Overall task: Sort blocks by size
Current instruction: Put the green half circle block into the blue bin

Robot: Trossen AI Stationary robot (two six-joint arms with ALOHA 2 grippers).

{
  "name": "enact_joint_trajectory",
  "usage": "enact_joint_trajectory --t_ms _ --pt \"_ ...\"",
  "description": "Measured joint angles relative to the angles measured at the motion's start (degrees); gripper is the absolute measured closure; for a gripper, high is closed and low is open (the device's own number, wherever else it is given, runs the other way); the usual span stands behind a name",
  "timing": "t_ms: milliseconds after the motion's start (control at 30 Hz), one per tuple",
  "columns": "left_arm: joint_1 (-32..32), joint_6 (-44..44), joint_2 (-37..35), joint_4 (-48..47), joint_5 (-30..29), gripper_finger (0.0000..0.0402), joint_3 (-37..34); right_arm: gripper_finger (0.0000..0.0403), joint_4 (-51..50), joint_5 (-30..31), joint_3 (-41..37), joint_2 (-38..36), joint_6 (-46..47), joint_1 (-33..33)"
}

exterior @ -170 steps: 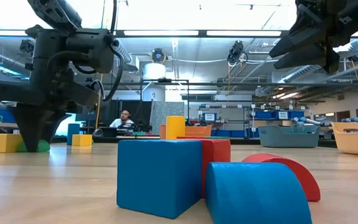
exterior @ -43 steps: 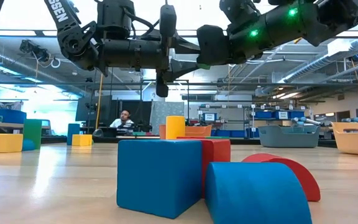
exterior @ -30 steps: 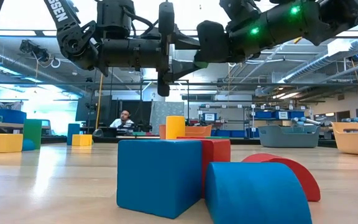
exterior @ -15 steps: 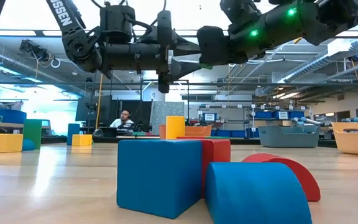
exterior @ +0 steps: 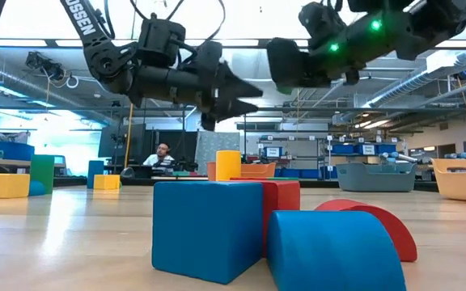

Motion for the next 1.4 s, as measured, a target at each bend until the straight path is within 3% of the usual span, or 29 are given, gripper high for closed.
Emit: enact_joint_trajectory --t_ms 233,500,733,933,1167,1400 --pt "-0.8 5.1 -5.4 -13.7 -5.4 0.0188 0.0 0.0303 -23.4 -17.4 -1.6 -10.2 18.1 -12.7" --pt "-4.8 9.6 -8.7 -22.8 -11.9 0.0199 0.0 0.0304 -40.8 -41.0 -1.6 -20.1 28.2 -35.4" --pt "-8.1 9.6 -9.1 -25.9 -17.4 0.0199 0.0 0.0304 -54.7 -52.1 -1.6 -20.0 29.6 -51.1" --pt "-9.1 9.5 -9.1 -26.1 -18.6 0.0199 0.0 0.03 -58.5 -56.8 -1.6 -16.2 28.0 -56.6" --pt "-9.1 9.4 -9.1 -26.1 -18.7 0.0199 0.0 0.0272 -59.8 -58.3 -1.6 -14.1 26.5 -57.0" --pt "-9.0 9.4 -9.1 -26.5 -18.6 0.0199 0.0 0.027 -60.1 -58.5 -1.6 -15.1 26.4 -57.0"
